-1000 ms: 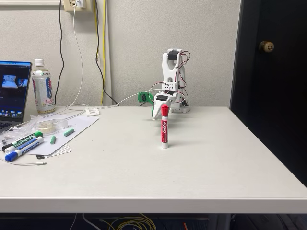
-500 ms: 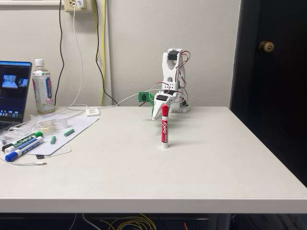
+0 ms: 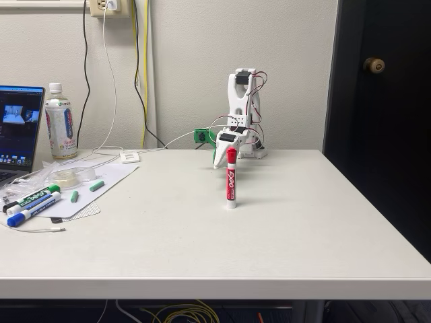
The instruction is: Pick up the red marker.
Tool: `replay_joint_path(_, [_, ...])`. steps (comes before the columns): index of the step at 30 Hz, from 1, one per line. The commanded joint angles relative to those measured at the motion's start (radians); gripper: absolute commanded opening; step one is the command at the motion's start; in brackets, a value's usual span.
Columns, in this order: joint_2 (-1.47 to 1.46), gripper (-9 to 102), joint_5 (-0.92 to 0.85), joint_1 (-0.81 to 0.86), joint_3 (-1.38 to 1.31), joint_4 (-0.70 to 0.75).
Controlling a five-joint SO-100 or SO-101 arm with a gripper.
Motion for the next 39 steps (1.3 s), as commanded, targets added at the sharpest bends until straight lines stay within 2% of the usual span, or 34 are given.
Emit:
replay_joint_path(1, [0.110,0,-0.037,-0.005,-0.025,0.091])
replay_joint_path(7, [0.431,0,-0.071,-0.026,-0.040,0.471])
replay_joint_path(11, [0.555,0,-0.109,-0.032,-0.057,0.595])
replay_joint_path(17, [0.710,0,-0.235,-0.032,-0.221,0.907])
replay_joint_path(24, [0.870,0,-0.560,-0.037,-0.247,1.008])
replay_joint_path(27, [0.911,0,-0.675,-0.040,-0.324,1.115])
replay_joint_path(31, [0.974,0,-0.851,-0.051,-0.331,1.181])
replay_joint_path(39, [0.988,0,-1.120,-0.092,-0.382,1.304])
